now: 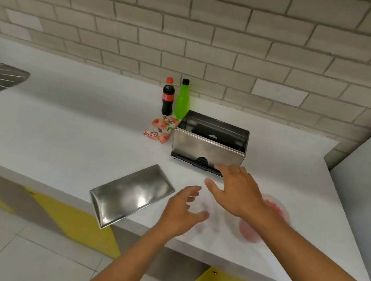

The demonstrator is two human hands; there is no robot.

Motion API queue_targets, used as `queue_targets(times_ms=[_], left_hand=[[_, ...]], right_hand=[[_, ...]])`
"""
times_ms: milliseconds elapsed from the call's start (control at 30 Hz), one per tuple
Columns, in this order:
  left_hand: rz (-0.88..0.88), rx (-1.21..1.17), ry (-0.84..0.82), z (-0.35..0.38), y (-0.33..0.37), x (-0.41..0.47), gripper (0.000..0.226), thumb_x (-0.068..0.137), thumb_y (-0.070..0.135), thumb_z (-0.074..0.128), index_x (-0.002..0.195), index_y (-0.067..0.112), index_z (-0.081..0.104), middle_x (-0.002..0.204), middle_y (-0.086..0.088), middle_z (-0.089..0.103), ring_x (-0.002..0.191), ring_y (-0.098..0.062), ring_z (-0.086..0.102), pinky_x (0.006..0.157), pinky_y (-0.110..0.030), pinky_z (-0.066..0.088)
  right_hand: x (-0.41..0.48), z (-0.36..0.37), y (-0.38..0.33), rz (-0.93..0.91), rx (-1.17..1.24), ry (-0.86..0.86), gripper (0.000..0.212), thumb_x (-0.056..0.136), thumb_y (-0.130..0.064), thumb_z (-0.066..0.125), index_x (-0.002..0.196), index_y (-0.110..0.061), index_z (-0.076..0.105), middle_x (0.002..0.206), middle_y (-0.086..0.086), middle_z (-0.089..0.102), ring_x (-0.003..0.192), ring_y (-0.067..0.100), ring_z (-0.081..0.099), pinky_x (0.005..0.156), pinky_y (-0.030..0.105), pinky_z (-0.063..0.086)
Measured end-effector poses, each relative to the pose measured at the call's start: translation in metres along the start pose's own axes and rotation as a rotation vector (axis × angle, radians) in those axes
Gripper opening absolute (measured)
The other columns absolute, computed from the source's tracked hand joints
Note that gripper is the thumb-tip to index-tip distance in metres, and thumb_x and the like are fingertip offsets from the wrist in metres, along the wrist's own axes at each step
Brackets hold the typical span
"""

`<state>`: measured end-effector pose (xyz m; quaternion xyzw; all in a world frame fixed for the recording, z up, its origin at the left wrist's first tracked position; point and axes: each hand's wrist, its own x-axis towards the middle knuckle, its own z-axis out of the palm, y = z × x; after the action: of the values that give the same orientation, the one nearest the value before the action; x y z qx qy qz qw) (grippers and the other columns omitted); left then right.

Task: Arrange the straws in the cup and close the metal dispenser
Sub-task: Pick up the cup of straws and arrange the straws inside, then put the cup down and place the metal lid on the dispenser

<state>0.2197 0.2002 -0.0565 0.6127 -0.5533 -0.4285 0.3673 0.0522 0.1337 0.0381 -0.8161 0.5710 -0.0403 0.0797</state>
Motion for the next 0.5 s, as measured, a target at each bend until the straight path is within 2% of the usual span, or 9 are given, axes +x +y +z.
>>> queue_targets(times_ms=[100, 200, 300, 400, 500], left_hand=[[-0.039, 0.055, 0.28, -0.068, -0.013, -0.017, 0.045, 0.085, 0.032, 0.087, 0.125, 0.029, 0.069, 0.118, 0.017, 0.069, 0.106, -0.002, 0.066, 0.084, -0.012, 0.049], [-0.155, -0.032, 0.506, -0.119, -0.034, -0.037, 0.026, 0.089, 0.036, 0.082, 0.112, 0.027, 0.074, 0.11, 0.016, 0.074, 0.102, -0.004, 0.069, 0.086, -0.022, 0.053], [-0.295, -0.075, 0.661, -0.146, -0.055, -0.059, 0.016, 0.09, 0.043, 0.078, 0.102, 0.031, 0.075, 0.104, 0.015, 0.076, 0.101, -0.005, 0.071, 0.087, -0.032, 0.057], [-0.382, -0.049, 0.748, -0.154, -0.074, -0.076, 0.019, 0.089, 0.044, 0.078, 0.1, 0.028, 0.076, 0.102, 0.014, 0.074, 0.1, -0.011, 0.07, 0.082, -0.036, 0.057], [-0.437, 0.004, 0.776, -0.15, -0.083, -0.083, 0.043, 0.088, 0.047, 0.08, 0.118, 0.017, 0.074, 0.113, 0.004, 0.067, 0.101, -0.017, 0.067, 0.082, -0.036, 0.054]], right_hand=[[0.022, 0.019, -0.029, -0.013, 0.109, -0.121, 0.065, 0.1, -0.063, 0.052, 0.156, -0.03, 0.045, 0.157, 0.003, 0.05, 0.145, 0.027, 0.045, 0.112, 0.039, 0.042], [0.037, 0.042, -0.052, 0.01, 0.247, -0.276, 0.063, 0.097, -0.059, 0.061, 0.153, -0.033, 0.049, 0.152, 0.002, 0.053, 0.138, 0.023, 0.052, 0.109, 0.035, 0.045], [0.049, 0.06, -0.072, 0.026, 0.321, -0.368, 0.065, 0.094, -0.057, 0.065, 0.152, -0.034, 0.049, 0.149, 0.001, 0.055, 0.133, 0.023, 0.055, 0.104, 0.034, 0.046], [0.062, 0.075, -0.088, 0.048, 0.385, -0.41, 0.07, 0.094, -0.052, 0.068, 0.156, -0.029, 0.046, 0.154, 0.006, 0.053, 0.136, 0.026, 0.055, 0.103, 0.035, 0.046], [0.075, 0.085, -0.101, 0.076, 0.4, -0.422, 0.08, 0.092, -0.052, 0.07, 0.16, -0.023, 0.04, 0.157, 0.011, 0.049, 0.139, 0.032, 0.052, 0.105, 0.039, 0.048]])
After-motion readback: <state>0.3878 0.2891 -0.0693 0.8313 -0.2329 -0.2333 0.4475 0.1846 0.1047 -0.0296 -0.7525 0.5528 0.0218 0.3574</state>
